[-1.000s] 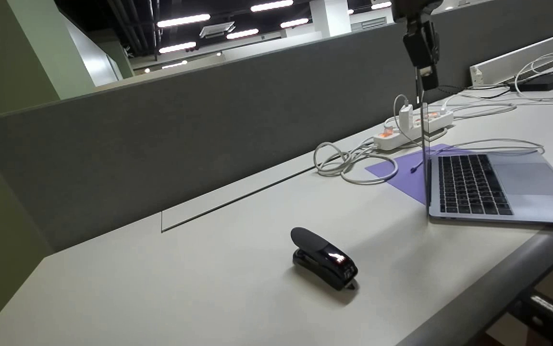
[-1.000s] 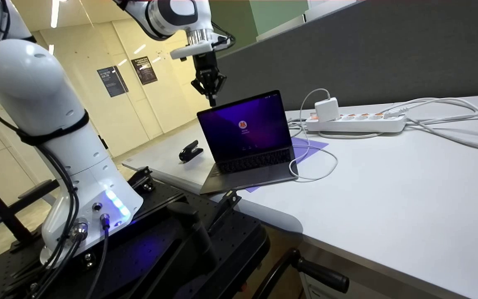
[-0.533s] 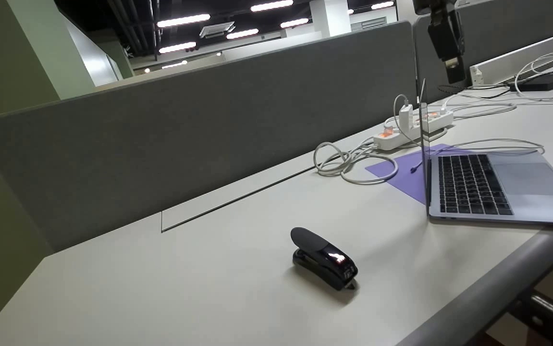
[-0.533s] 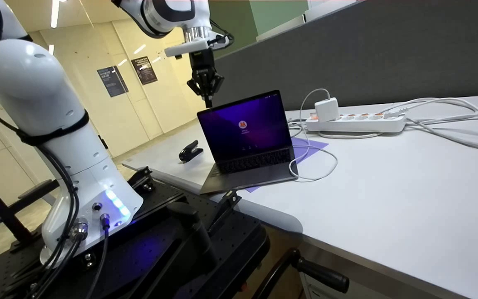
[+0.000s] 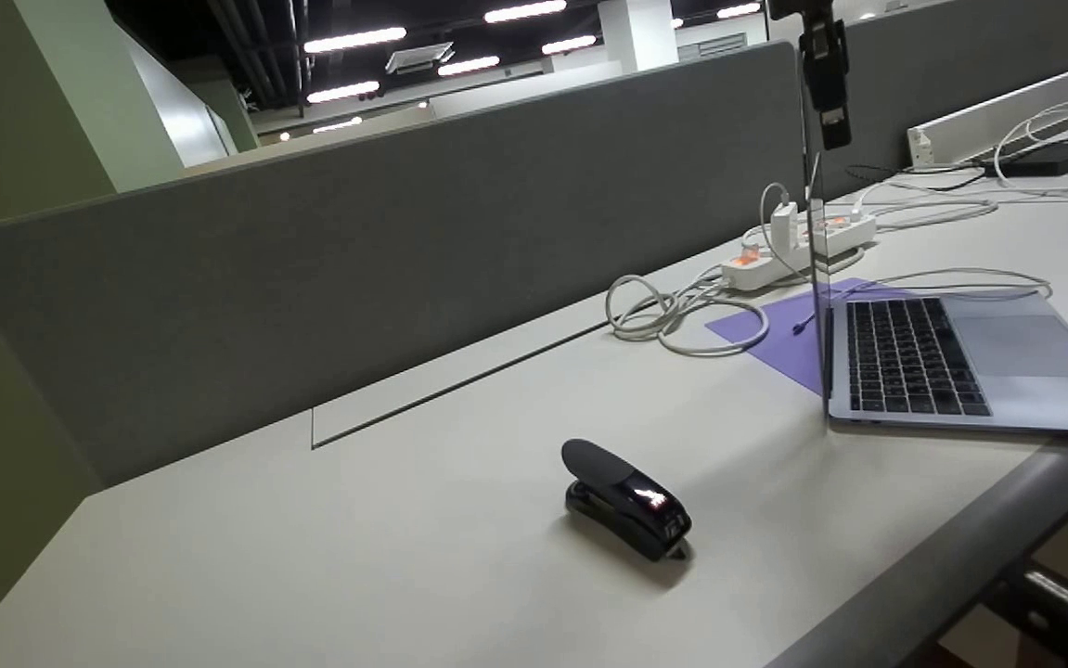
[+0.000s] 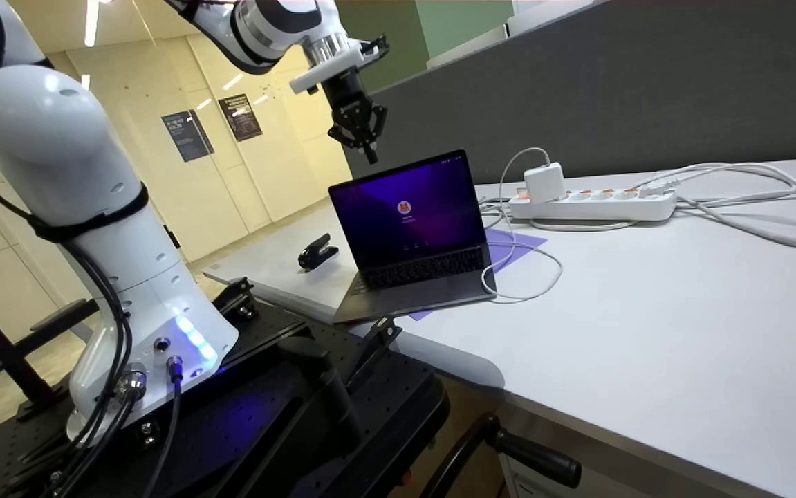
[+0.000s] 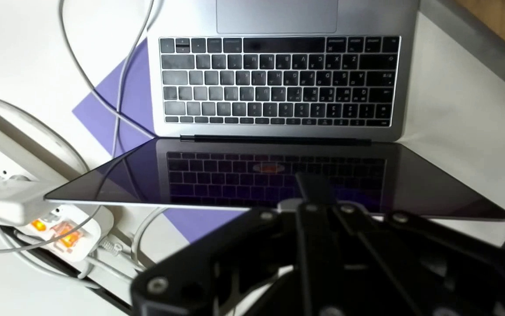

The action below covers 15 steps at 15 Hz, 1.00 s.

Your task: Close the laptop

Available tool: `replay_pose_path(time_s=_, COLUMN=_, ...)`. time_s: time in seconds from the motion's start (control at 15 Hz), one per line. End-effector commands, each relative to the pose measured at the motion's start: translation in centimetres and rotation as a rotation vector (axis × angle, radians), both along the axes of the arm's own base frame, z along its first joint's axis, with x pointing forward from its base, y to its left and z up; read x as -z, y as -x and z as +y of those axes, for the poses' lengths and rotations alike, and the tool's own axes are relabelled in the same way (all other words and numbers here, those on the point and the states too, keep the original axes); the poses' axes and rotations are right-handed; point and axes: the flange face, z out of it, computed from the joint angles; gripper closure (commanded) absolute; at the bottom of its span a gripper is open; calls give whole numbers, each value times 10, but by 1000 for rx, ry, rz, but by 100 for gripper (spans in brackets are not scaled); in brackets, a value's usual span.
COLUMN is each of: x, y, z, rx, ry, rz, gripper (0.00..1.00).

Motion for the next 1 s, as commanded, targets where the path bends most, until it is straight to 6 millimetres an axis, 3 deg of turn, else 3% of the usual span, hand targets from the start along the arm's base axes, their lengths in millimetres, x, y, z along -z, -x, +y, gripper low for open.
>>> replay_pose_path(time_s=0.0, x=-1, y=0, z=1, rx=-4, ry=1, rz=-2, gripper=99)
replay_pose_path(time_s=0.6, x=18, y=-37, z=-16, rx=-13, ry=-12, rz=-46, gripper=100)
replay_pose_path(time_s=0.93, x=24, y=-33, z=-12, rx=-20, ry=-40, rz=-25, gripper=100)
